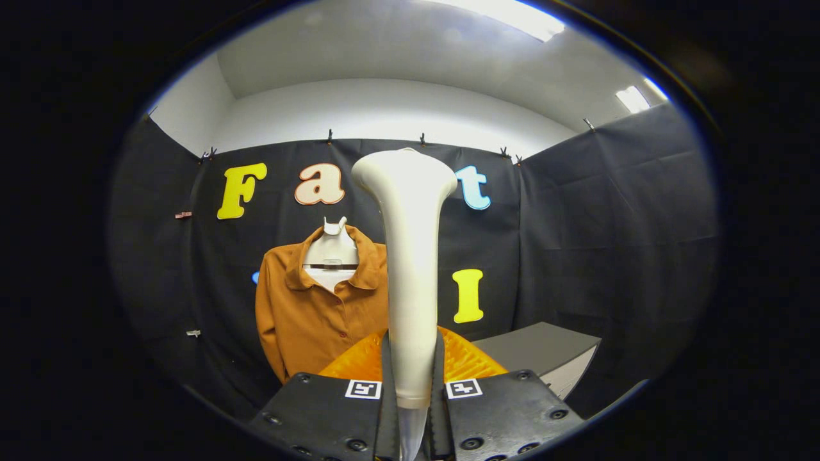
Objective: Iron the clothes twice with a garment steamer, once on the left side and once on the right side.
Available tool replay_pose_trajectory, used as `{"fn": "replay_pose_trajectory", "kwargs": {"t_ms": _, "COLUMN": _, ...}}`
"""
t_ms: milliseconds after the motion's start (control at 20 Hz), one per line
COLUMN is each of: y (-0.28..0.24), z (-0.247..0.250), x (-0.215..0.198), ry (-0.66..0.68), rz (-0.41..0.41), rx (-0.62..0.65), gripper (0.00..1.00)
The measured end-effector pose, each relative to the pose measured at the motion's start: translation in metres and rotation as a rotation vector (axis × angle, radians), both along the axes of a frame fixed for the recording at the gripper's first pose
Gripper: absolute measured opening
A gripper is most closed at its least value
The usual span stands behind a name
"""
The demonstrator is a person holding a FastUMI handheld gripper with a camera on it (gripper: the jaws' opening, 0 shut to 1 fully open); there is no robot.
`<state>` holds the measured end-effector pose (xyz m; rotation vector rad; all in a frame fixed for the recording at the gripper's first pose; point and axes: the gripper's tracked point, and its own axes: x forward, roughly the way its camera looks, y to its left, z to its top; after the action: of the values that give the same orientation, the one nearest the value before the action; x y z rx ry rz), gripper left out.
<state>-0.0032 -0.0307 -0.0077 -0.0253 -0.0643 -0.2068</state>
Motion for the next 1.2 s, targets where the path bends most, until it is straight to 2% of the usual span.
{"fn": "replay_pose_trajectory", "kwargs": {"t_ms": 1200, "y": 0.019, "z": -0.011, "x": 0.002, "ry": 0.033, "rz": 0.039, "rx": 0.002, "gripper": 0.22}}
